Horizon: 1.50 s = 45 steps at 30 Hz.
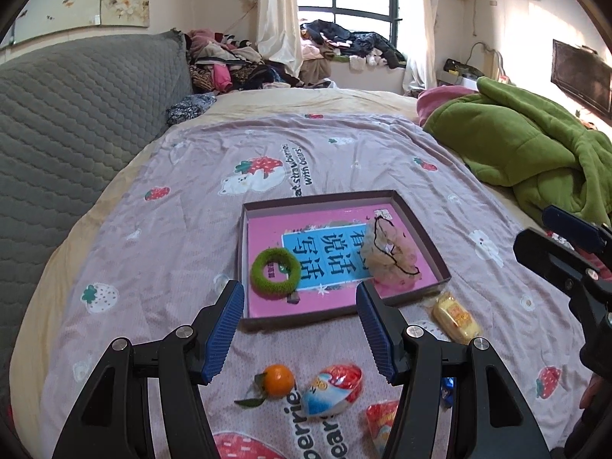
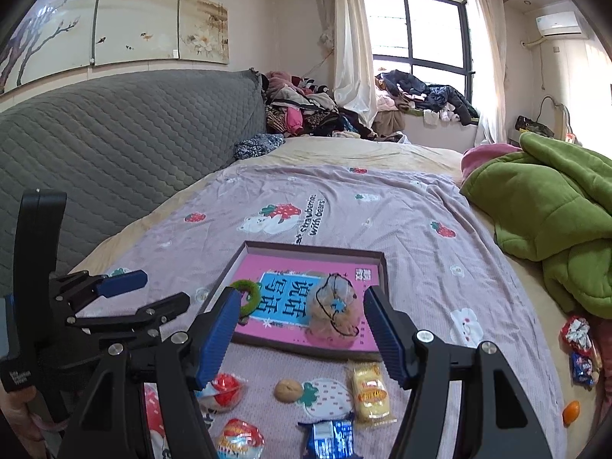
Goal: Organize objects
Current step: 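Withdraw both grippers and reach toward the chocolate egg and blue biscuit packet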
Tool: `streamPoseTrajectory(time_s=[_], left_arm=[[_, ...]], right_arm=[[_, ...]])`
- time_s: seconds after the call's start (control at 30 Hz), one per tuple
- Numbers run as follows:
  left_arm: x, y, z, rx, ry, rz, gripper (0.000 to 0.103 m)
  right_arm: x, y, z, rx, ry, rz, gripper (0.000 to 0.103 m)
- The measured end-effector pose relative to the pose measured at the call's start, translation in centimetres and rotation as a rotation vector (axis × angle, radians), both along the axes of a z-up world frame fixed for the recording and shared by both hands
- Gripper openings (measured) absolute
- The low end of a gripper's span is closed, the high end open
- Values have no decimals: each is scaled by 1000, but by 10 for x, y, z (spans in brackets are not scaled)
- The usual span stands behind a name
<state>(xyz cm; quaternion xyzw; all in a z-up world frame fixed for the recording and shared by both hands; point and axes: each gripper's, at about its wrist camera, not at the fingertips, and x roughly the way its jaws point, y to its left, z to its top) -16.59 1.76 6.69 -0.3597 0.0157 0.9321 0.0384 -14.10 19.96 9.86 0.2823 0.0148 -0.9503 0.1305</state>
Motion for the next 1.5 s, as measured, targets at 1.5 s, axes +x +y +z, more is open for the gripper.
streamPoseTrajectory(time_s=[1.5], left_arm=[[57,24,-69,-49,-118,-85,63]], right_arm=[[42,9,-62,51,-130,-18,66]])
